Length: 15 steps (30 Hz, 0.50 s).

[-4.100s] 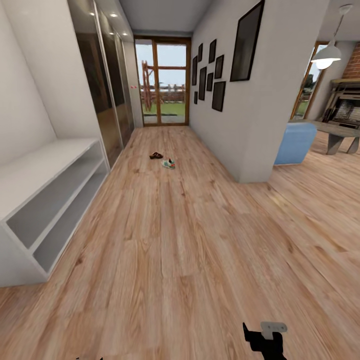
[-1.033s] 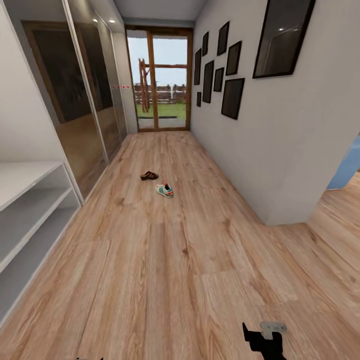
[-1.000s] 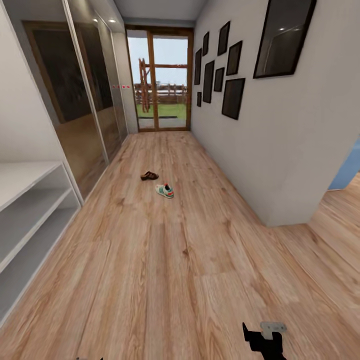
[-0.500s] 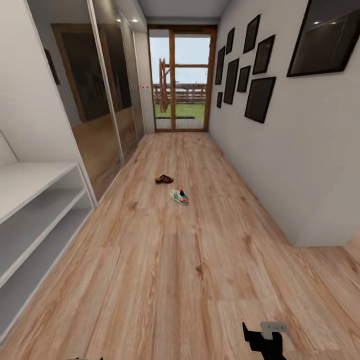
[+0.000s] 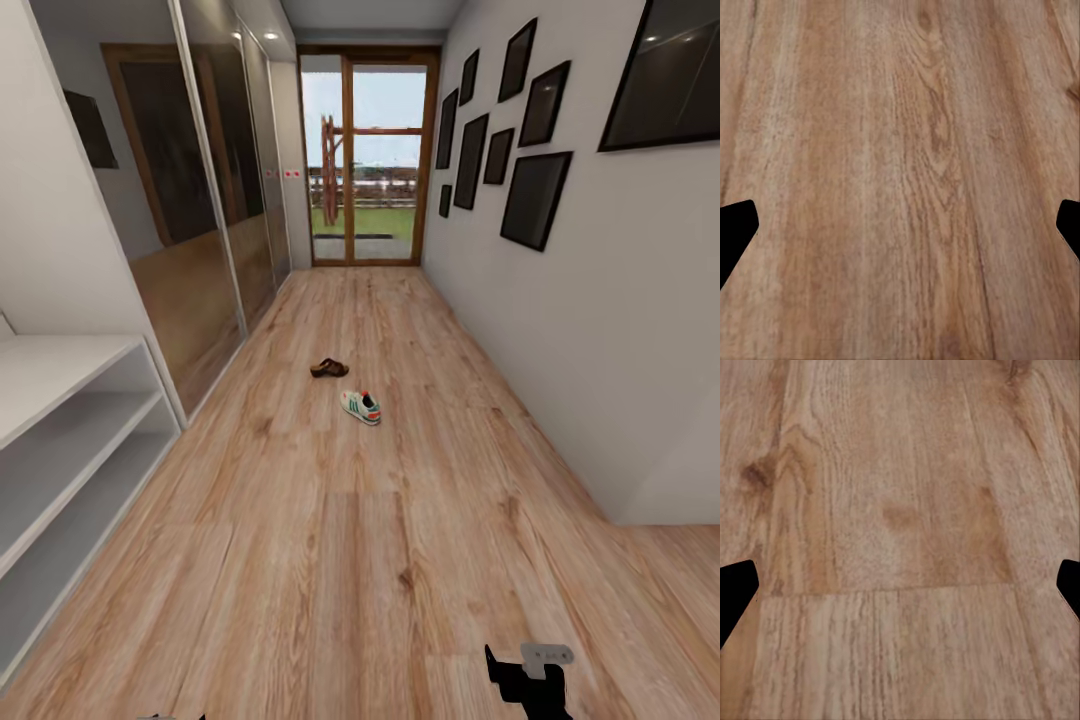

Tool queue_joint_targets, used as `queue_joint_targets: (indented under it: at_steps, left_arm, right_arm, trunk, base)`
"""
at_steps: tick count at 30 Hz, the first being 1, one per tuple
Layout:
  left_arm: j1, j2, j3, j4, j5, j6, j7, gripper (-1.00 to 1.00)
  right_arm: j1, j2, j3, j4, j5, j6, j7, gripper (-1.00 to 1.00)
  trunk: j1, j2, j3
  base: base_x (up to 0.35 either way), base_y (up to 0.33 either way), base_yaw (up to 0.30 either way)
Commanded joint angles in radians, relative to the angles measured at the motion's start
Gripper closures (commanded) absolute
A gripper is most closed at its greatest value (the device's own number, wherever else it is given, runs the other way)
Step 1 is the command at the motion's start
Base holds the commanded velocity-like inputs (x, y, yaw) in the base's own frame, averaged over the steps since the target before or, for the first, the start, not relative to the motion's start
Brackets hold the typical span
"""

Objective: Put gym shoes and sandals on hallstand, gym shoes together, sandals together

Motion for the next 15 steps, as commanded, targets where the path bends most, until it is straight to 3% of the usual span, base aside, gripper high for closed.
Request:
queue_joint_targets:
  at_steps: [1,15]
  left_arm:
    - [-0.001,0.0,0.002,0.001,0.008,0.002,-0.009,-1.0]
    - [-0.001,0.0,0.002,0.001,0.008,0.001,-0.009,-1.0]
  right_arm:
    - [-0.001,0.0,0.005,0.001,-0.008,-0.003,0.0,-1.0]
    - [-0.001,0.0,0.005,0.001,-0.008,-0.003,0.0,-1.0]
  trunk:
    - [0.0,0.0,-0.001]
    - [0.0,0.0,-0.001]
  base:
    - [0.339,0.0,0.0]
    - [0.339,0.0,0.0]
